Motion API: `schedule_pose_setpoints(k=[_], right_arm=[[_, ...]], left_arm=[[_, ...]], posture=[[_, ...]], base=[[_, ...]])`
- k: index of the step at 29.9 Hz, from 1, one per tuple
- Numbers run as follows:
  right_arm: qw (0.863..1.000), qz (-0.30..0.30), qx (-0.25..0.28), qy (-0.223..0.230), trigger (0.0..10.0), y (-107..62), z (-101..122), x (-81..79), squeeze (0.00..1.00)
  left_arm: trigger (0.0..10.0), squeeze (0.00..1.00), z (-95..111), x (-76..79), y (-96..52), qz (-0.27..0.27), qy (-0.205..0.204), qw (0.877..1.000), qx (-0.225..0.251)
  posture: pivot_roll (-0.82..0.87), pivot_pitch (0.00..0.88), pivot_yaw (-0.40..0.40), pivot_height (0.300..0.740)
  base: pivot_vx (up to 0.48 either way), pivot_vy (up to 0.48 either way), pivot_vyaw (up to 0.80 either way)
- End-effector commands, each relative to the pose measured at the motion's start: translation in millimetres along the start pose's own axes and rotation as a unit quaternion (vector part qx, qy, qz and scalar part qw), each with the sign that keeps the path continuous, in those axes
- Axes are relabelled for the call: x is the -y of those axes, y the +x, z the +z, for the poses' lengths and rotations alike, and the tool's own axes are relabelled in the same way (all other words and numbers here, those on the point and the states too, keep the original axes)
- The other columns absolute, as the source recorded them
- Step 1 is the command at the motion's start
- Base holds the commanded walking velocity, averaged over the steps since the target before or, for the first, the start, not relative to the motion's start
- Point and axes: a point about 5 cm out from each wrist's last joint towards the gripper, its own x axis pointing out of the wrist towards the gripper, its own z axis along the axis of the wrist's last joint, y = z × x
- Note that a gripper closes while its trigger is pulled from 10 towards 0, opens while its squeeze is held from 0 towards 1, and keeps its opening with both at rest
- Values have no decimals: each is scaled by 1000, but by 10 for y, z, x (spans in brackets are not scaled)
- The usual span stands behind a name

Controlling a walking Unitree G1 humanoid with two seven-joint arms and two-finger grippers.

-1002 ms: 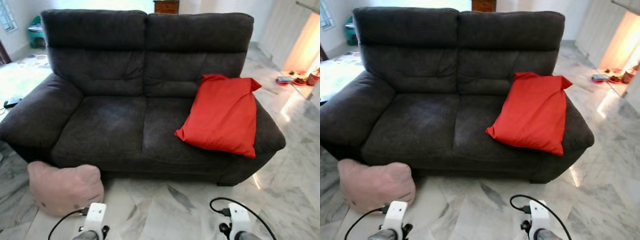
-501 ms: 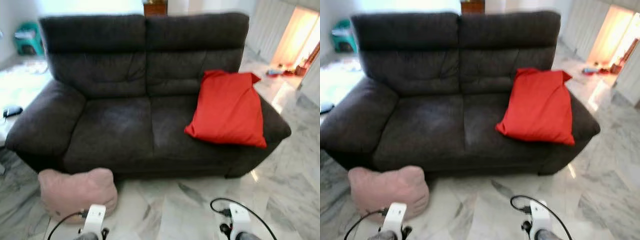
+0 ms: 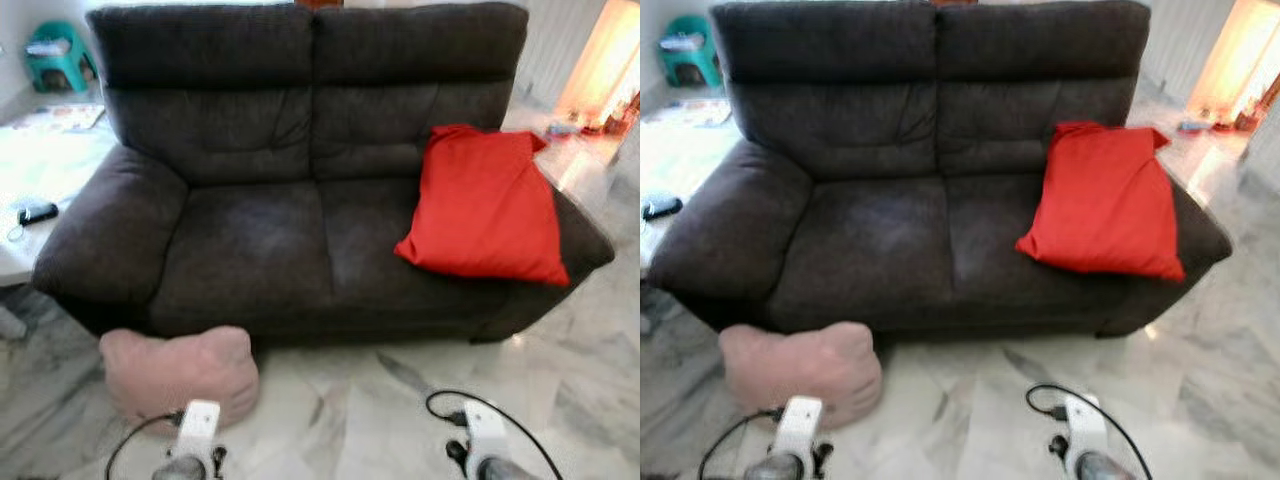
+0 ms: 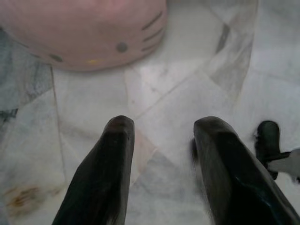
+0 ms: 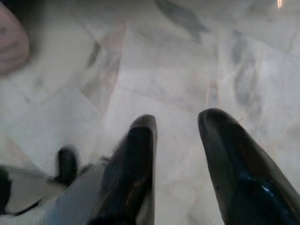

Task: Move the pillow to the sofa from floor

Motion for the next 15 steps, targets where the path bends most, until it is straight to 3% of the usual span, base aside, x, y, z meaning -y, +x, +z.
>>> schedule_pose_setpoints(k=[1,15], right_arm=[[1000,4,4,3,10000,9,26,-39,0],[1000,4,5,3,10000,11,47,-40,0]], left_arm=[[10000,0,4,-75,-2,9,9,1000,-4],[10000,0,25,-78,1,9,10,1000,-1]], posture=[[-56,0,2,740],[-55,14,3,740]], base=[[0,394,0],[0,388,0]])
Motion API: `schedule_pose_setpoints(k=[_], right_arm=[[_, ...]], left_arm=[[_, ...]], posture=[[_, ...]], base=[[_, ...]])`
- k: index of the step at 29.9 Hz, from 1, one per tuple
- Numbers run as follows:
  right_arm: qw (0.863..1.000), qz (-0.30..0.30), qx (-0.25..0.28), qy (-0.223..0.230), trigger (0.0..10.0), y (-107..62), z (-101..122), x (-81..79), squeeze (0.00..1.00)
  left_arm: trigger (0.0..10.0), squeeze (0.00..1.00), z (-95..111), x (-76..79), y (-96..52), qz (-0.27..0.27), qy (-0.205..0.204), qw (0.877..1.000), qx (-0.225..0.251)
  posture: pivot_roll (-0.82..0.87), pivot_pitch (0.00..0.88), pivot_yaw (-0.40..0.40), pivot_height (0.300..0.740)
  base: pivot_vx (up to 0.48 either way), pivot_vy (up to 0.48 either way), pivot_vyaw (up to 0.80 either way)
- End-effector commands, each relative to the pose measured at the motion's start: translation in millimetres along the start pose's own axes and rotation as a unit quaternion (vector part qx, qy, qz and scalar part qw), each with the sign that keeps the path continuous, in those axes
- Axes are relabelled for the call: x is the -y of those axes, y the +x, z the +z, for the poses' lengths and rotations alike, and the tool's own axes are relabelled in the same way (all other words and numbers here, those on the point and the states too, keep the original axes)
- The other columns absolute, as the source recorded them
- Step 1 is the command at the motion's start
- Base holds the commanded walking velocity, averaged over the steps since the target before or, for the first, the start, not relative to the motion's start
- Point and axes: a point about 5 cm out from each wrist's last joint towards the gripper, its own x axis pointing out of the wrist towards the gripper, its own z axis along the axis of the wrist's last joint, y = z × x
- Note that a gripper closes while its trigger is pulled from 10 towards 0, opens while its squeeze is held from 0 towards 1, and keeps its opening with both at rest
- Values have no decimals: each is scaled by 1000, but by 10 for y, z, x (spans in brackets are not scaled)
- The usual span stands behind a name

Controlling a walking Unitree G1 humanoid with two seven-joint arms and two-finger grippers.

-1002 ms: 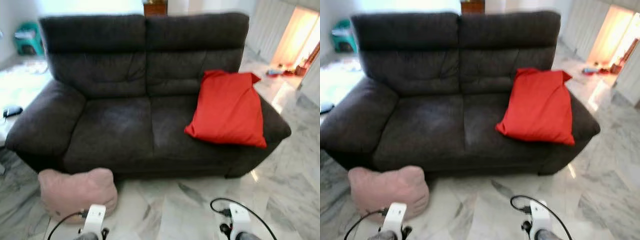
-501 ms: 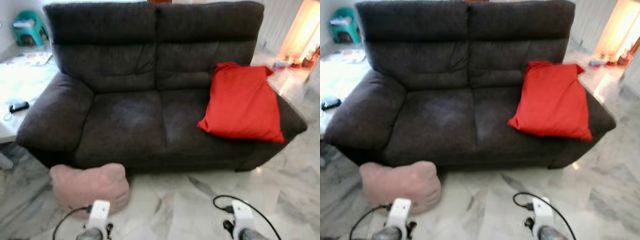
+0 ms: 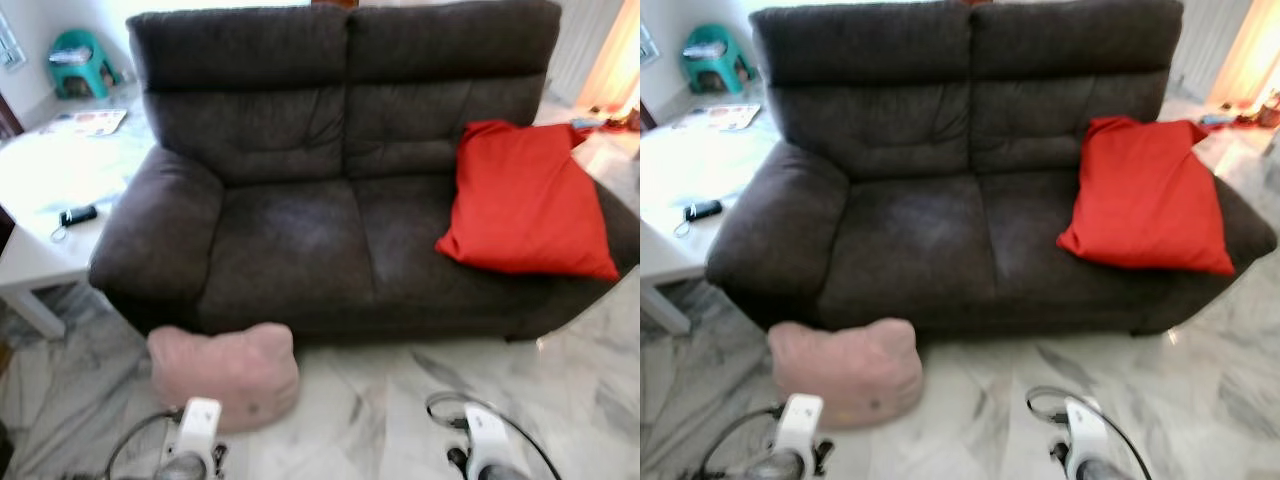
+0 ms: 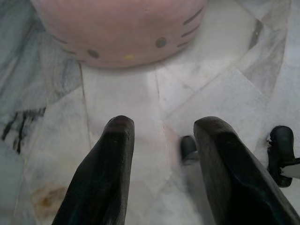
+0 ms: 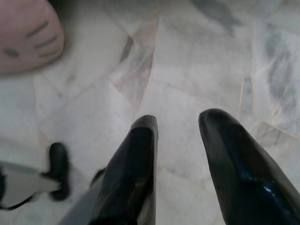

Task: Move the pillow to the sofa from floor

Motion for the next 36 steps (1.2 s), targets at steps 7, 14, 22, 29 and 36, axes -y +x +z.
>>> schedule_pose_setpoints(k=[7,14,22,29,36], right_arm=[[1000,7,4,2,10000,10,32,-48,0],[1000,8,4,1,10000,10,32,-47,0],[1000,9,5,2,10000,11,36,-51,0],[1000,10,6,2,10000,11,39,-54,0],[1000,12,5,-2,10000,11,40,-56,0]], left_arm=[[10000,0,-43,-90,-10,11,9,1000,-10],[10000,0,-42,-89,-9,10,9,1000,-10],[10000,0,-39,-91,-9,10,10,1000,-10],[10000,0,-37,-93,-9,10,11,1000,-9],[10000,0,-30,-95,-9,11,13,1000,-6]], posture=[[-55,22,3,740],[-55,25,3,740],[-54,26,4,740],[-53,26,4,740],[-52,27,5,740]], base=[[0,387,0],[0,388,0],[0,389,0],[0,389,0],[0,96,0]])
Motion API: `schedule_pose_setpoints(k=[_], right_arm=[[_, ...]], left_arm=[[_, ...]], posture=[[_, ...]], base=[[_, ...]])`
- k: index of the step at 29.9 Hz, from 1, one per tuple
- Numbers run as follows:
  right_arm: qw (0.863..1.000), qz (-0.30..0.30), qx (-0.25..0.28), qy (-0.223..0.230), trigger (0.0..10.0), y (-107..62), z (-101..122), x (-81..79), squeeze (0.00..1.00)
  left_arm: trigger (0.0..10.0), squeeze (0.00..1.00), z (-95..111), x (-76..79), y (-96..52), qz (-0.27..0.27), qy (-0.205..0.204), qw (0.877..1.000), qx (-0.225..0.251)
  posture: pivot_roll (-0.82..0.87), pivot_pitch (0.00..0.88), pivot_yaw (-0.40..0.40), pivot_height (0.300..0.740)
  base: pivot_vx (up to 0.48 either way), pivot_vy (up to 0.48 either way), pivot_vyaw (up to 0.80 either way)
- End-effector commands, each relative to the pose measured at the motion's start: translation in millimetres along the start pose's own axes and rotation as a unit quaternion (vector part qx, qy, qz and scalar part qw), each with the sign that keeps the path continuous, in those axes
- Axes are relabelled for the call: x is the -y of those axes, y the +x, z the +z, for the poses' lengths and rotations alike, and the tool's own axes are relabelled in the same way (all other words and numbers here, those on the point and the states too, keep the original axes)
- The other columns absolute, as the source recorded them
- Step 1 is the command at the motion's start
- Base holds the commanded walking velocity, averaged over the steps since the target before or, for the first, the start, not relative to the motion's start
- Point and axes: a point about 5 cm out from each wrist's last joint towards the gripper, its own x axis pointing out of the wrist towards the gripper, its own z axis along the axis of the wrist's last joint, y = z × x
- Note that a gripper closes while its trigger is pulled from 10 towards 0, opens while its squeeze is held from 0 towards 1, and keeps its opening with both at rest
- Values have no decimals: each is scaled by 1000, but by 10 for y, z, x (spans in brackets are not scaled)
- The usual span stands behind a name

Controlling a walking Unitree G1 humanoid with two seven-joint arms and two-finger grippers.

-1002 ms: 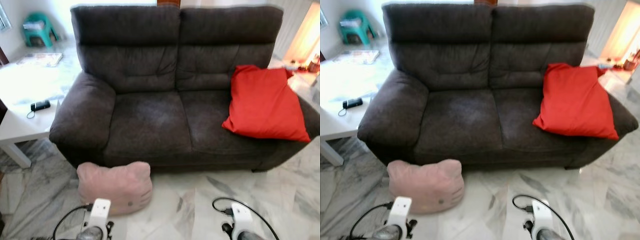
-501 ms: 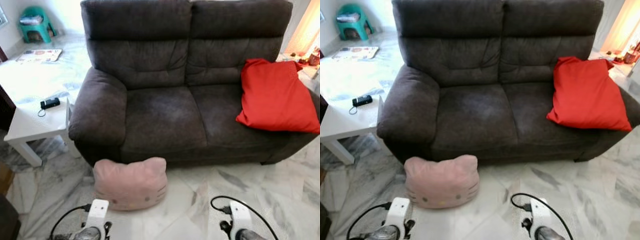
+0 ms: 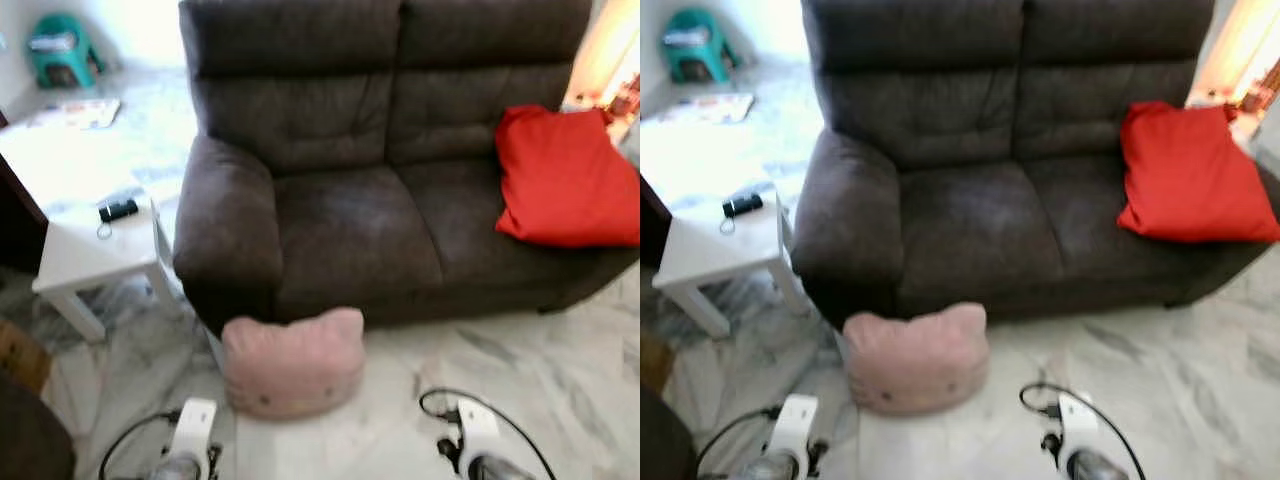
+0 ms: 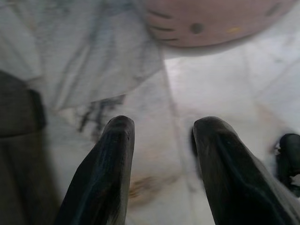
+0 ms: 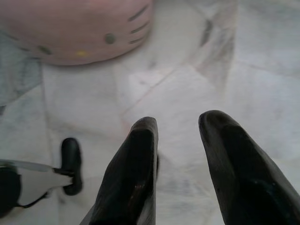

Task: Move the pillow to the sofa from floor

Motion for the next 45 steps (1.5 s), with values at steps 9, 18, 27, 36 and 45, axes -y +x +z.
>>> schedule_pose_setpoints(k=[9,18,27,36,45], right_arm=[[1000,-3,-7,-9,10000,-15,-48,52,0],[1000,-4,-9,-1,10000,-16,-61,49,0],[1000,0,-11,-14,10000,-15,-52,47,0],[1000,-2,-11,-5,10000,-15,-52,51,0],[1000,-3,-11,-3,10000,-13,-46,49,0]], left_arm=[[10000,0,-40,54,-2,-9,9,1000,-9],[10000,0,-44,57,-3,-11,3,1000,-8],[10000,0,-35,58,-3,-13,7,1000,-5],[10000,0,-30,59,-1,-13,5,1000,-6],[10000,0,-21,56,0,-13,6,1000,-5]], posture=[[-55,21,7,740],[-54,12,8,740],[-54,12,6,740],[-53,23,4,740],[-54,26,6,740]], base=[[0,0,356],[0,0,65],[0,0,249],[0,0,58],[0,0,0]])
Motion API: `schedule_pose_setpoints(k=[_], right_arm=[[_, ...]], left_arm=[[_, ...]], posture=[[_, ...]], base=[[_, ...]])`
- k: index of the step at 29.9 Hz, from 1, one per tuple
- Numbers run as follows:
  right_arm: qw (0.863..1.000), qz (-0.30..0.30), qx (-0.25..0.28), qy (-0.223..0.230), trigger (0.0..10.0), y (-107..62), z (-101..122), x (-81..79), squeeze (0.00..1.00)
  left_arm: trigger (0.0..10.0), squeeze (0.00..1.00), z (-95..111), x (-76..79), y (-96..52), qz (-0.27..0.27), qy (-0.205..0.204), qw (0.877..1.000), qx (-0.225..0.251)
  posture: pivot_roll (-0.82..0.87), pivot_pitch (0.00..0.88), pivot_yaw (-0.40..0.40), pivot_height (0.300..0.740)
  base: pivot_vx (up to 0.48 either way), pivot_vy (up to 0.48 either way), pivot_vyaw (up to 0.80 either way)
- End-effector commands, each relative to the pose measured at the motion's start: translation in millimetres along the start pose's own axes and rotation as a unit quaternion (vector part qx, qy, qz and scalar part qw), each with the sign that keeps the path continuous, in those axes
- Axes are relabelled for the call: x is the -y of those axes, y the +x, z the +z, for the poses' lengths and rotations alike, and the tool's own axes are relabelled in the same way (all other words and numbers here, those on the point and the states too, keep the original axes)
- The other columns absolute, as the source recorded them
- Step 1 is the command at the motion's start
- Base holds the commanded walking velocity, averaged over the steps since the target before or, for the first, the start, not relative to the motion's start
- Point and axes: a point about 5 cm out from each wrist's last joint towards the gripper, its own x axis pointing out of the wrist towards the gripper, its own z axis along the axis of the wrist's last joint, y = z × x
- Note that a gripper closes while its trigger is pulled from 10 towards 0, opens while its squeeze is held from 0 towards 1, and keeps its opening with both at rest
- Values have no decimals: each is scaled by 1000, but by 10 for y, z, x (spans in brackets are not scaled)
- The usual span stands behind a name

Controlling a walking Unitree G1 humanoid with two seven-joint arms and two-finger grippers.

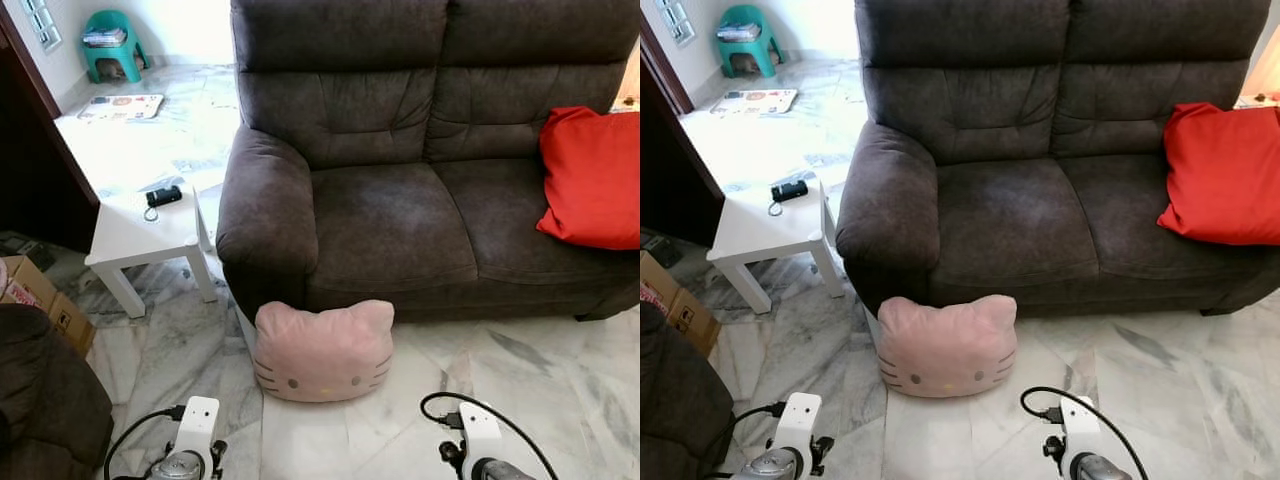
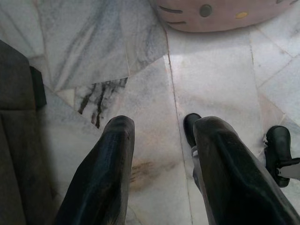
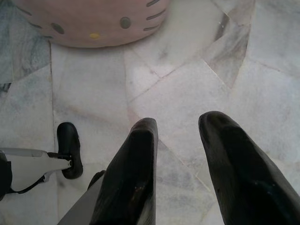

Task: Move the pillow to the sofa from floor

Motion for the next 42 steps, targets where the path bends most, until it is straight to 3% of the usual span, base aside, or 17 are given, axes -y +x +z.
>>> schedule_pose_setpoints(k=[1,7,42], right_arm=[[1000,-3,-3,7,10000,-1,-2,9,0],[1000,-3,-3,8,10000,0,-1,9,0],[1000,3,-3,-7,10000,2,13,1,0]], left_arm=[[10000,0,-34,-11,-4,-1,8,1000,-7],[10000,0,-31,-12,-4,0,8,1000,-7],[10000,0,-24,-16,-4,-1,9,1000,-5]], posture=[[-55,28,8,740],[-54,30,7,740],[-55,28,8,740]], base=[[0,0,0],[0,0,0],[269,0,0]])
